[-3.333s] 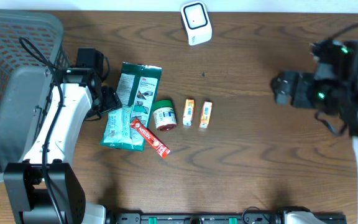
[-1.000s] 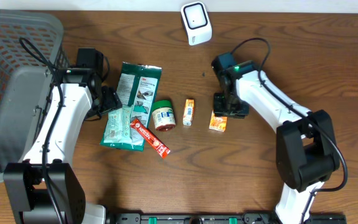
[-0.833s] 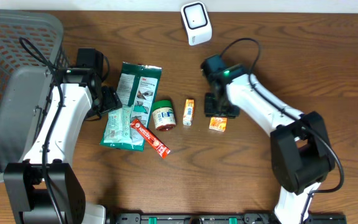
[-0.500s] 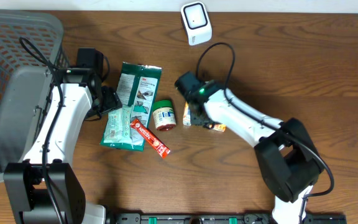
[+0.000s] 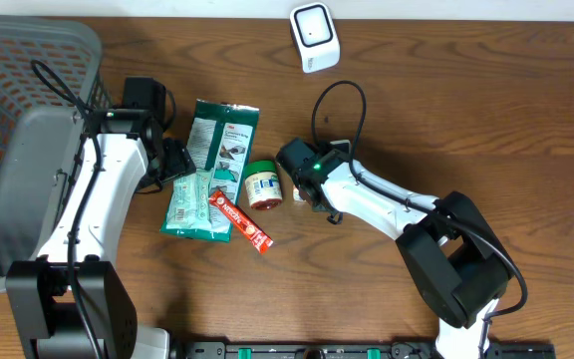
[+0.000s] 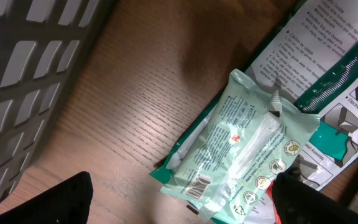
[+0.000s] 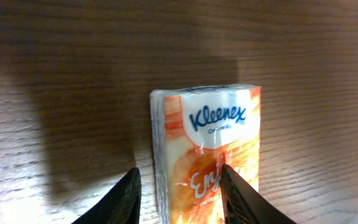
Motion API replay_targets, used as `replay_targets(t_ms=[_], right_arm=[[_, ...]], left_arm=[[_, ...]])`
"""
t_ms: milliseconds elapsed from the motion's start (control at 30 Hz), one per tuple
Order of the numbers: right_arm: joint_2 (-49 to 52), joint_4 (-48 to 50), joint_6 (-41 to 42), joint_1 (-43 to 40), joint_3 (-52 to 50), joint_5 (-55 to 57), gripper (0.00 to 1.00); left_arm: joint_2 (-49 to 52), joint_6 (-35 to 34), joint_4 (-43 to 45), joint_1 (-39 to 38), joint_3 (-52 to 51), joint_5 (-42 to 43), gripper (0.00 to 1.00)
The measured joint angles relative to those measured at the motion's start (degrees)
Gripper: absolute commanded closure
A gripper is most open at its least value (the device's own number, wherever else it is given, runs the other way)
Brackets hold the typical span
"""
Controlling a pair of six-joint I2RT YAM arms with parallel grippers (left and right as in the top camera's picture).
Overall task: Scan the item barcode
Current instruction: 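Close the right gripper on the orange tissue pack and lift it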
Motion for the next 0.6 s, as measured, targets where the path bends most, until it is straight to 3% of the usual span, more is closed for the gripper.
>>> replay_targets(t_ms=[100, 133, 167, 300, 600], right_arm=[[0.0, -0.1, -1.2, 0.0, -0.1, 0.7, 0.64], [0.0, -0.1, -2.1, 0.0, -0.1, 0.9, 0.57], [0.0, -0.1, -2.6, 0.0, -0.1, 1.0, 0.57], [0.0, -0.3, -4.0, 0.0, -0.1, -0.2, 0.65], [0.0, -1.8, -7.5, 0.0, -0.4, -1.1, 0.67]], left_arm=[[0.0, 0.0, 0.0, 0.0, 0.0, 0.0, 0.08], [0.0, 0.0, 0.0, 0.0, 0.0, 0.0, 0.07], [0.0, 0.0, 0.0, 0.0, 0.0, 0.0, 0.07], [0.0, 0.0, 0.0, 0.0, 0.0, 0.0, 0.07], [0.0, 0.0, 0.0, 0.0, 0.0, 0.0, 0.07]])
